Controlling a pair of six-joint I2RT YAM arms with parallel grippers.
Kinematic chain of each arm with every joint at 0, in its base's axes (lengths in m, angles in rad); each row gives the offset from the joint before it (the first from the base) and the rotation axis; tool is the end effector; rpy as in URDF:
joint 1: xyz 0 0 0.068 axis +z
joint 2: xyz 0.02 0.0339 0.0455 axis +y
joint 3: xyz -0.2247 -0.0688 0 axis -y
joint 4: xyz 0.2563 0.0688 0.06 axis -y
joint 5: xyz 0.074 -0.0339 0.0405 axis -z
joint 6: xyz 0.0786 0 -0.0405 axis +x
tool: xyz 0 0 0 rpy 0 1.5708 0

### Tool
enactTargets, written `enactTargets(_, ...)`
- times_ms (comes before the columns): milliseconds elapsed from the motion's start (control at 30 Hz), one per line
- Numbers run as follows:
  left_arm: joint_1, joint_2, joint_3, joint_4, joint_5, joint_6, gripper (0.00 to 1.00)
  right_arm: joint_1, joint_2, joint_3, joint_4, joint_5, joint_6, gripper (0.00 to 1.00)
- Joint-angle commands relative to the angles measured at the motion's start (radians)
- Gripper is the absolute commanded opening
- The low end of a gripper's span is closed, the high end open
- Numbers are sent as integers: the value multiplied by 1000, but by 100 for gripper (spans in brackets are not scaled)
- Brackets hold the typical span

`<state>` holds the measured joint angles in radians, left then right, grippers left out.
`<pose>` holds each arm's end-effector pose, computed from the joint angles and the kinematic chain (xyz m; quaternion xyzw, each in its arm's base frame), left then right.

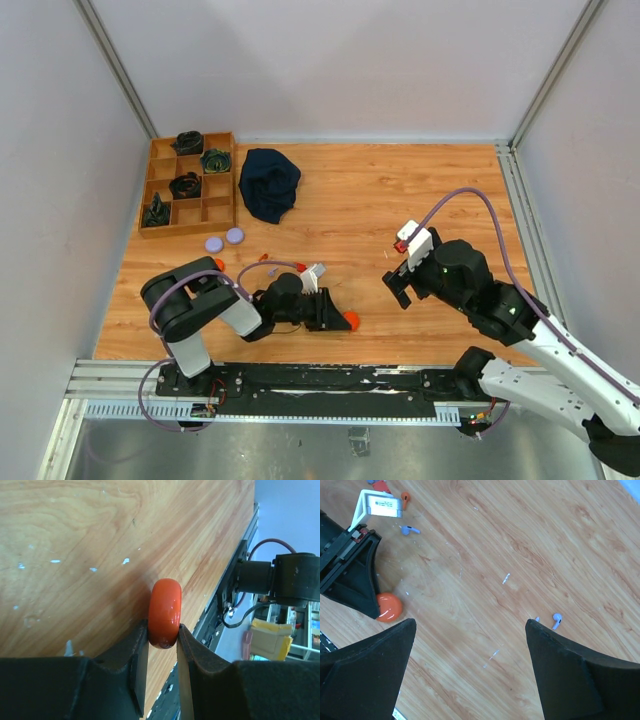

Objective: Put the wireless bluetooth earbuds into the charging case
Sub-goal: Place the charging case at the center of the board.

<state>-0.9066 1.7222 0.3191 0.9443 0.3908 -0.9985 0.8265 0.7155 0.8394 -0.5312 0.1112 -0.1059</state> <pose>0.1535 -0.2447 0.0280 0.0641 0.8370 -0.5175 0.1657 0.1670 0.1684 0.2919 -0.3477 0.7589 0.1500 0.5298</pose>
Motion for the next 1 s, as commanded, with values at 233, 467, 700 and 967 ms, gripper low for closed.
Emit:
enactTargets(233,-38,-46,-59,-89,-183,-93,65,1,-37,-22,-21,31,21,92)
enactTargets(467,-38,-214,-88,-332,-343,-66,77,0,-44,-25,-20,20,23,92)
enactTargets(700,-37,-478,-35,-744,-549,31,89,2,-43,-25,-21,23,23,93)
enactTargets(967,46,-697,85,-1098,-735,167,99,1,-54,-28,-21,20,24,93)
